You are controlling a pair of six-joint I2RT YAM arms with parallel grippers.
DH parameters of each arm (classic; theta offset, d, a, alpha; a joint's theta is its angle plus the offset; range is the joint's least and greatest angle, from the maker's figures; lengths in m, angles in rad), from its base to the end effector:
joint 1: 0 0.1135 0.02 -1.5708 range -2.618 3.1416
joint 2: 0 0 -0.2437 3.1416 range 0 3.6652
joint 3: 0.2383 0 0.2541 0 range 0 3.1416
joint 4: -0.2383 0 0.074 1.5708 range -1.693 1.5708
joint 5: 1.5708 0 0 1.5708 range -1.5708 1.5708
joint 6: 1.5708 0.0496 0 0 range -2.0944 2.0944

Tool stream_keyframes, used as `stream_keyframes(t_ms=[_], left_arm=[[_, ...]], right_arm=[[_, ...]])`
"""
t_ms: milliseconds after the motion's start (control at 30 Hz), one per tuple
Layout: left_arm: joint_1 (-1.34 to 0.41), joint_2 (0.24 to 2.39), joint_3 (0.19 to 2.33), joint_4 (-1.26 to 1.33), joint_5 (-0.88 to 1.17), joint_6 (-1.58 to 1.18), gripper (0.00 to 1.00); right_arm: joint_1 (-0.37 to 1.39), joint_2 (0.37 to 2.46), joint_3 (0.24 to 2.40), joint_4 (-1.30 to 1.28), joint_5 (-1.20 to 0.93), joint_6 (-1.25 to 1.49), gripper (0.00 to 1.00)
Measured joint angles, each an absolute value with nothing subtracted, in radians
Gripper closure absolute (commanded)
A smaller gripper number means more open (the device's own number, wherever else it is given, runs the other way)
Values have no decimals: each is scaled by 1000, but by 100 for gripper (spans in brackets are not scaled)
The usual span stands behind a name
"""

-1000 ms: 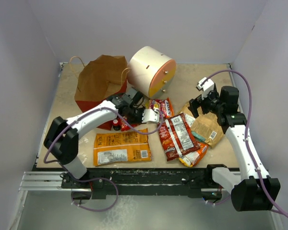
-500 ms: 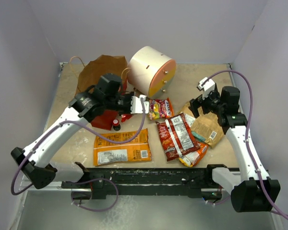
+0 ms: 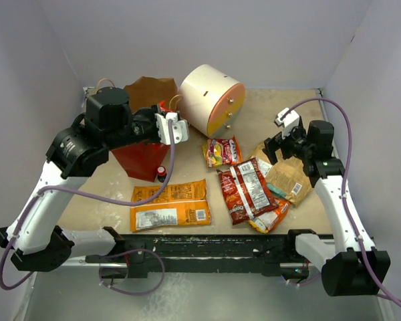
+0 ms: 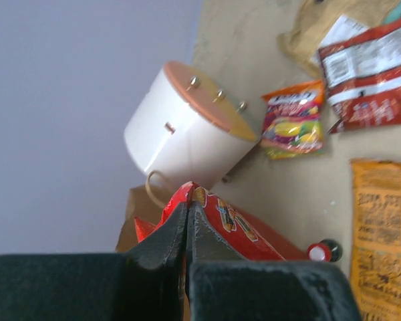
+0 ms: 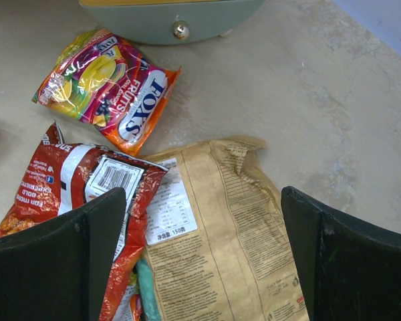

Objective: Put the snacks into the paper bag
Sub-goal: Place the snack in the paper bag.

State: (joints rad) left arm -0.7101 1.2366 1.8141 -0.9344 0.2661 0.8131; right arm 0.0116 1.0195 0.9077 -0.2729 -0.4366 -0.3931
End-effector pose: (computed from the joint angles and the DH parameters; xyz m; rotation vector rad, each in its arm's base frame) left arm 0.1647 -0.1588 0.4862 1.4471 1.2604 -0.1871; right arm 0.2544 0.0239 0.3085 -0.6602 1.8045 0.1711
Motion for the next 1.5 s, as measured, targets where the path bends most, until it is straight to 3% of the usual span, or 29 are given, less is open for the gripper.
stream_keyframes(t_ms=[267,600,933,1500], left_arm=[[-688,1227,1816,-983,20,984,100],[-413,1338,1884,-1036,112,1140,100],[-384,1477,1920,-1006,177,1003,100],[-358,1555,1776,-909,44,763,100]], right_arm=[[10,1019,908,-273,-437,-393,0],[10,993,908,-278,-442,-393,0],[10,974,908,-280,-464,-393,0],[10,975,908,-281,-464,-393,0]])
